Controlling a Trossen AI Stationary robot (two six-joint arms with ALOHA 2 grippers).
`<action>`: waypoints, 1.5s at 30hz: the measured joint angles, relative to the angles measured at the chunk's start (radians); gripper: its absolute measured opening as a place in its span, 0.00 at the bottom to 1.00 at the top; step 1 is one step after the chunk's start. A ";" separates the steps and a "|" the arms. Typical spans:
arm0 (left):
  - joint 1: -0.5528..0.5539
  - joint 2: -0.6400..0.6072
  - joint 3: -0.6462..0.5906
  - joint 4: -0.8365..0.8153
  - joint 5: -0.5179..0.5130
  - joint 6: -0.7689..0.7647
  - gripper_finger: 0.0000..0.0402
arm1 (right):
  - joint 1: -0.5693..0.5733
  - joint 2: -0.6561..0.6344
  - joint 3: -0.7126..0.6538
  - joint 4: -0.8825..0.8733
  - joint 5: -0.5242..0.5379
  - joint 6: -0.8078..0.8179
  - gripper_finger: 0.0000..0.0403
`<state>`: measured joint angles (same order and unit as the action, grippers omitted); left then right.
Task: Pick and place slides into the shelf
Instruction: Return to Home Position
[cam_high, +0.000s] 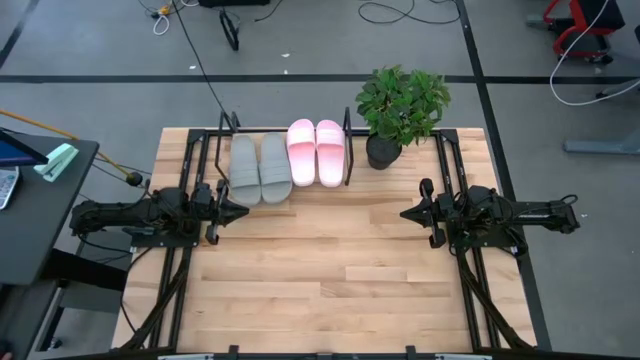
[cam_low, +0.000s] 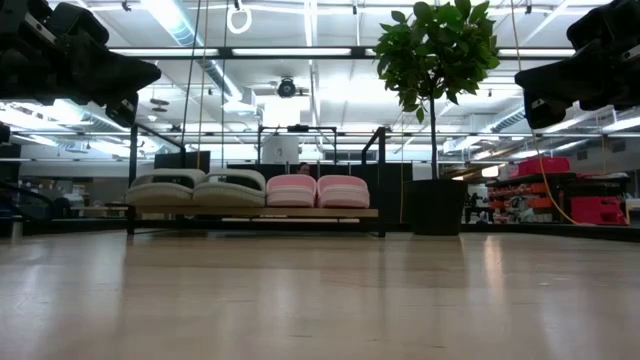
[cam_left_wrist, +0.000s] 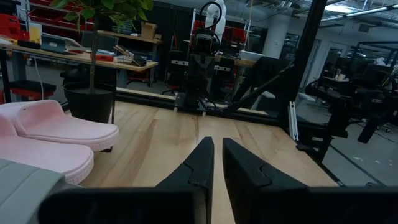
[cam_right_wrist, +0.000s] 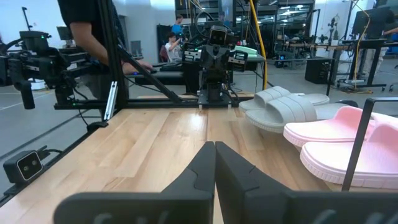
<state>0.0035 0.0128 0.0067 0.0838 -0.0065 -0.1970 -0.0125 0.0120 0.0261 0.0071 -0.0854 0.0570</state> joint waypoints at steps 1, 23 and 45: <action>0.000 0.000 0.000 0.000 0.000 0.000 0.10 | 0.000 0.000 0.000 0.000 0.000 0.000 0.03; 0.000 0.000 0.000 0.000 0.000 0.000 0.09 | 0.000 0.000 0.000 0.000 0.000 0.000 0.03; 0.000 0.000 0.000 0.000 0.000 0.000 0.07 | 0.000 0.000 0.000 0.000 0.000 0.000 0.03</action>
<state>0.0032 0.0128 0.0067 0.0839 -0.0067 -0.1970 -0.0124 0.0121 0.0261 0.0071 -0.0856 0.0570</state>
